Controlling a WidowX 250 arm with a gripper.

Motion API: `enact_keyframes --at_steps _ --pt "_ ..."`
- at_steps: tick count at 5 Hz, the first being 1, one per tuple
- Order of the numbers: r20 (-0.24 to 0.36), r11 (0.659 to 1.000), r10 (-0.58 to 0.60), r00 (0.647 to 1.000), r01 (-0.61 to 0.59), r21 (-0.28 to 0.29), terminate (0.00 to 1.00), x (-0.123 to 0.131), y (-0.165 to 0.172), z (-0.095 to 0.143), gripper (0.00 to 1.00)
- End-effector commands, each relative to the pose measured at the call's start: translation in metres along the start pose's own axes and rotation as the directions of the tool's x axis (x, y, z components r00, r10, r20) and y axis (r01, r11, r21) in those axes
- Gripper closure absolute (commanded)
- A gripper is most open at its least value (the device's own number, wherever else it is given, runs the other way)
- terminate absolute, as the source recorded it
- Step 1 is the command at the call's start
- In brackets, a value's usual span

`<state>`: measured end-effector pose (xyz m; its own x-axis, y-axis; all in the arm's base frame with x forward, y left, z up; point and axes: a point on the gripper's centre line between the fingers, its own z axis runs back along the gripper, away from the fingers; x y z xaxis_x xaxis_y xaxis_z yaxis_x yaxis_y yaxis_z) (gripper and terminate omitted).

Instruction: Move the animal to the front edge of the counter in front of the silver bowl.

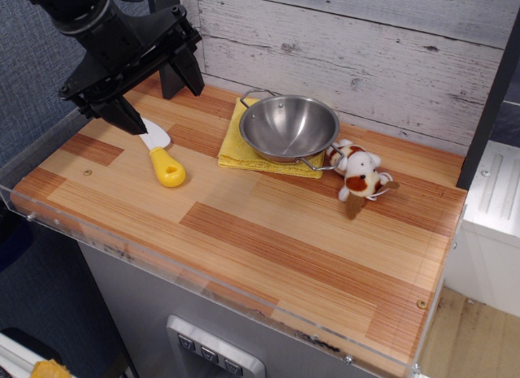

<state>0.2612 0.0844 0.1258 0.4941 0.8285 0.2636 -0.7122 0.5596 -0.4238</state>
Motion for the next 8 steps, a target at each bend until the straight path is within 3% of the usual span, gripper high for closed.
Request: enact_keyframes --at_steps 1,3,5,8 --pt "0.000 1.000 0.000 1.000 0.000 0.000 0.00 0.000 0.000 0.000 0.00" --pt "-0.051 0.999 0.005 0.999 -0.007 -0.051 0.00 -0.038 -0.016 -0.029 0.00" --pt "-0.047 0.996 -0.036 0.998 0.032 -0.078 0.00 -0.063 -0.048 -0.040 0.00" --pt "-0.057 0.992 -0.115 0.992 0.111 -0.057 0.00 -0.076 -0.107 -0.079 0.00"
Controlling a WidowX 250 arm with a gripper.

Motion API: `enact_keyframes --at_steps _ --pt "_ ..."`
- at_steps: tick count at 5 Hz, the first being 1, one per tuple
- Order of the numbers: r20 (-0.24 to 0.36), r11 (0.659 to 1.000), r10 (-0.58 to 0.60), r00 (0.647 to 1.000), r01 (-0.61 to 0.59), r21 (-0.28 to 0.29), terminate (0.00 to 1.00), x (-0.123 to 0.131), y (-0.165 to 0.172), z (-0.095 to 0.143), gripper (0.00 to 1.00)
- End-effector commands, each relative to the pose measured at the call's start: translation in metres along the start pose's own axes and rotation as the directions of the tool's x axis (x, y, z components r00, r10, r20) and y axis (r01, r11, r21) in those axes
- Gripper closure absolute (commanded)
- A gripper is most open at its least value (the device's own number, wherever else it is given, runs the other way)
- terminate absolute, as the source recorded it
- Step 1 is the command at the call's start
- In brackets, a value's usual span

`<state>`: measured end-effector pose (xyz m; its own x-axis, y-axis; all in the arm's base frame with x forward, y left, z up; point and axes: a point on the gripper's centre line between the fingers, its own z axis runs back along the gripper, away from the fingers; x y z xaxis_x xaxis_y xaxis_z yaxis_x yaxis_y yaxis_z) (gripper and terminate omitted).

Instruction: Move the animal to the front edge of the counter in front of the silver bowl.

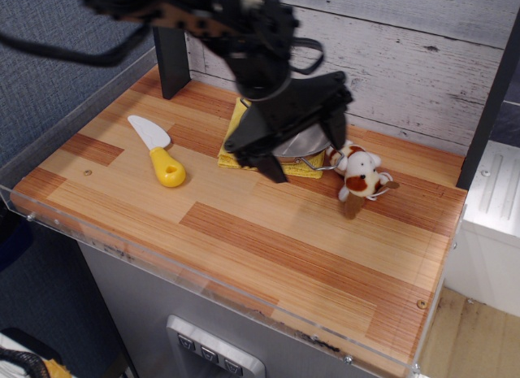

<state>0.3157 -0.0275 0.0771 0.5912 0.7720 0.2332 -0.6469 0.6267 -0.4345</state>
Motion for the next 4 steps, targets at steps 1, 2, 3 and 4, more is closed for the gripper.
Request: enact_keyframes --at_steps 1,2,3,4 --pt "0.029 1.000 -0.014 0.999 0.014 -0.009 0.00 0.004 -0.041 -0.024 0.00" --pt "0.018 1.000 -0.018 1.000 0.018 -0.001 0.00 -0.001 -0.051 -0.040 0.00" --pt "0.019 1.000 -0.020 1.000 0.020 0.007 0.00 -0.006 -0.055 -0.046 0.00" --pt "0.017 1.000 -0.007 1.000 0.007 0.011 0.00 -0.010 -0.052 -0.047 0.00"
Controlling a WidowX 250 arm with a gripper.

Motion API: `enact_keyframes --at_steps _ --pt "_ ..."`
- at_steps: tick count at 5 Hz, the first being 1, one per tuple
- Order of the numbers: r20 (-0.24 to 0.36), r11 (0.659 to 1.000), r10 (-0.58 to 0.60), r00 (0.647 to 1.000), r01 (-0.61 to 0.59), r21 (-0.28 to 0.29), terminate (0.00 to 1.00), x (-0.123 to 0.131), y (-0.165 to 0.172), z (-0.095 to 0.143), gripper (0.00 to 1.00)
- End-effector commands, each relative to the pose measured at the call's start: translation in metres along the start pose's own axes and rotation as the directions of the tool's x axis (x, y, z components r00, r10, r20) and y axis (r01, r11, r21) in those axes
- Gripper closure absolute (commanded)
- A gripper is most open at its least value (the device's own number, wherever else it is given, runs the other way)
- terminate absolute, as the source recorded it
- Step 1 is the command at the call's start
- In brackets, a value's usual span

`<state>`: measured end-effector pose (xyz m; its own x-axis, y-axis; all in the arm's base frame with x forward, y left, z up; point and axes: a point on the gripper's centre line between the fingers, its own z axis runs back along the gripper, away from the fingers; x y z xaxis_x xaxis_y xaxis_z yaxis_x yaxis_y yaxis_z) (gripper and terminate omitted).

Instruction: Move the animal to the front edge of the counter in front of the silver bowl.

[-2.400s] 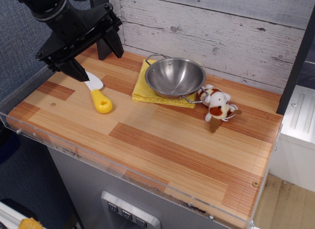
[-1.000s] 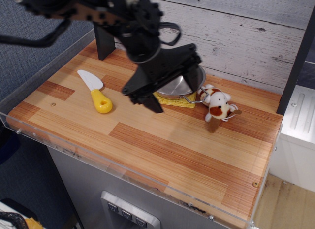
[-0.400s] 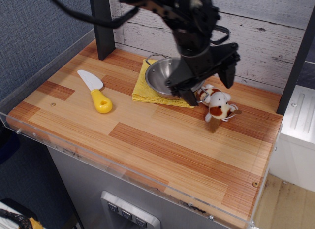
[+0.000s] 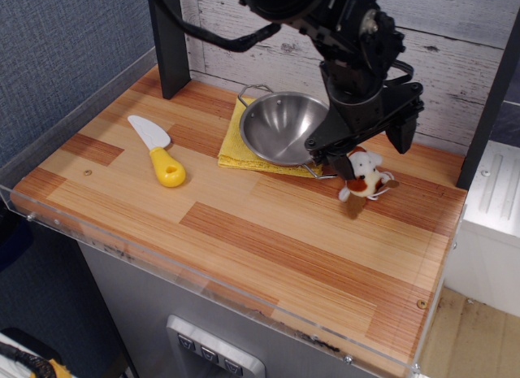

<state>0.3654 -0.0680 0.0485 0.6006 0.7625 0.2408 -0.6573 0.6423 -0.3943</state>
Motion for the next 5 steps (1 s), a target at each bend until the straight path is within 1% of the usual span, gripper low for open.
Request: enact_keyframes --at_steps 1,3,4,5 --pt "0.021 0.999 0.025 0.999 -0.024 -0.039 0.00 -0.007 -0.005 0.014 0.00" --pt "0.008 0.997 0.040 0.999 -0.040 -0.061 0.00 -0.025 -0.002 0.025 0.00" --pt "-0.008 0.997 0.030 1.000 -0.031 -0.068 0.00 -0.027 -0.001 0.023 0.00" --pt "0.004 0.997 0.024 1.000 -0.024 -0.067 0.00 -0.021 -0.004 0.022 0.00"
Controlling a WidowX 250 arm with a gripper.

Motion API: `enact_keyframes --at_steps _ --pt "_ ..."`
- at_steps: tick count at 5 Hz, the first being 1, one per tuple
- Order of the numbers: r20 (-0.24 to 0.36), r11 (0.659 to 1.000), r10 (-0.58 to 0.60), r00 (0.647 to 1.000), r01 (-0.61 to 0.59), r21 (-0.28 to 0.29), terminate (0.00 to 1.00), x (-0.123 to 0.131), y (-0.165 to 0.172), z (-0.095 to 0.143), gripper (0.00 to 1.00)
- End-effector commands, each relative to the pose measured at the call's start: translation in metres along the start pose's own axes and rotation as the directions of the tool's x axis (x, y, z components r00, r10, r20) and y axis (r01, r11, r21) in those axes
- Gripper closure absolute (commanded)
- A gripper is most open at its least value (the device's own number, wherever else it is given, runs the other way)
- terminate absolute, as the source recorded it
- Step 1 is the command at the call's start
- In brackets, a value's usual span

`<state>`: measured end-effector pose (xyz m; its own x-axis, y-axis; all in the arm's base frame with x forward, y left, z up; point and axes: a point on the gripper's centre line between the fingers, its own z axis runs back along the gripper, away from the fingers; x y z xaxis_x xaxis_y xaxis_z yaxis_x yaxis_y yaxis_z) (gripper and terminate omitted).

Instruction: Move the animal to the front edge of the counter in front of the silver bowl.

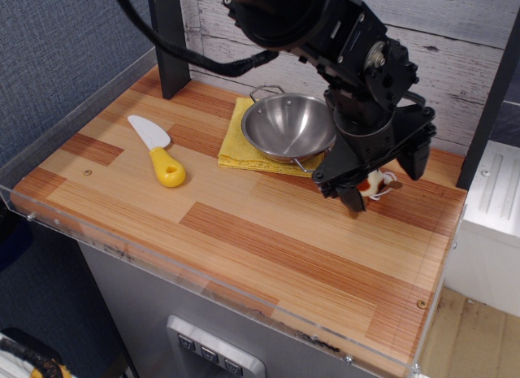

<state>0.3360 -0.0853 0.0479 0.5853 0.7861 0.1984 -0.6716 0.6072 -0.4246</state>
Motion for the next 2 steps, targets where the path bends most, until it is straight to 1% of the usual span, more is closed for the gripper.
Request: enact_keyframes --at_steps 1,2 --pt "0.036 0.999 -0.030 0.999 0.031 -0.028 0.00 0.0175 -0.0181 -0.0004 0.00" --pt "0.039 1.000 -0.026 0.999 0.026 -0.009 0.00 0.0260 -0.0167 -0.0099 0.00"
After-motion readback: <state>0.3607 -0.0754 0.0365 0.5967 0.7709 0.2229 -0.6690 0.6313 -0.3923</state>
